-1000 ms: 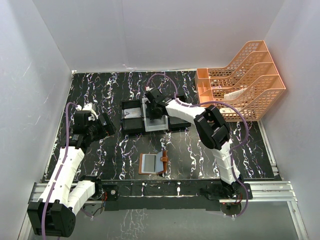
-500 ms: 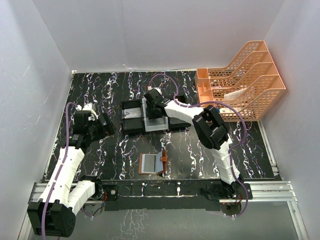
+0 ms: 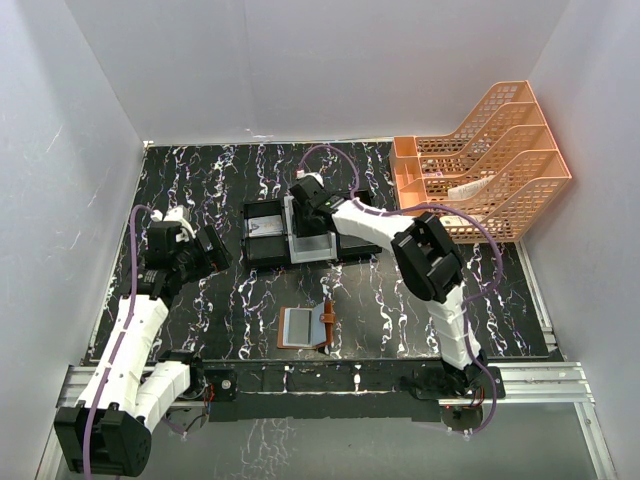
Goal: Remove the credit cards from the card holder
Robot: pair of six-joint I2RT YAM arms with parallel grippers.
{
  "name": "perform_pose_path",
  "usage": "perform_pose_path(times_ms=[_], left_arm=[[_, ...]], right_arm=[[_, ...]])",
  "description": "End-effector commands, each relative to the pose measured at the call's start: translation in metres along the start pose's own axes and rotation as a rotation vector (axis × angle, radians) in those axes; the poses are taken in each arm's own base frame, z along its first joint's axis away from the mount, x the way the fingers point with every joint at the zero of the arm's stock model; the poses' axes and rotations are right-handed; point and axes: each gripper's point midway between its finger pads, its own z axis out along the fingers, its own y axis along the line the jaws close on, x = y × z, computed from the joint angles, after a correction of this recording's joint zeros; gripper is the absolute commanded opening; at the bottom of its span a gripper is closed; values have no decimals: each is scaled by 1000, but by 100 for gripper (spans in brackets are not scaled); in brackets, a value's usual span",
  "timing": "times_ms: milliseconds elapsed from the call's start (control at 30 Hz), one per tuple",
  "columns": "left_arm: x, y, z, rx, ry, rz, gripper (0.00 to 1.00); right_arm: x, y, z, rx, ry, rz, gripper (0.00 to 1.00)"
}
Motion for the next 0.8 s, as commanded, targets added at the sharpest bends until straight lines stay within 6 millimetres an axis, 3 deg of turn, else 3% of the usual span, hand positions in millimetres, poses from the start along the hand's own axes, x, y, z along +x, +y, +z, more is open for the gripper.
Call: perform_pose_path(times_ms=[0,267,333,367,400,433,467,500,567,667,767], left_arm=[[-5,-4,-5,28,-32,12,99],[-5,-8,-6,53,-31,19,99],[-4,-10,-6,68,-30,21,99],[-4,-12,-6,77,-27,24,99],[-3,-13,-5,85,-21,24,99],[-2,-14,-5,91,-17,25,99],[-2,-15,-5,97,-14,27,99],[-2,-16,-4,102,-12,29,99],[-1,-18,-4,112,-8,32,99],[-2,-20,-4,122,-8,33,99],[1,-24,-3,148,3,32,99]], right_arm=[[-48,17,-62,-88,-132,14,33],[-52,23,-123,-207,-238,100,44],[-61,29,-159,-294,-311,139,48],[-56,32,-163,-338,-310,160,52],[-58,40,-181,-423,-335,186,54],[-60,46,-193,-490,-345,264,67],[-57,45,-200,-519,-333,338,87],[-56,47,-209,-567,-338,362,97],[-50,54,-226,-719,-356,333,98],[-32,60,-232,-886,-321,447,98],[-4,73,-216,-935,-159,488,96]])
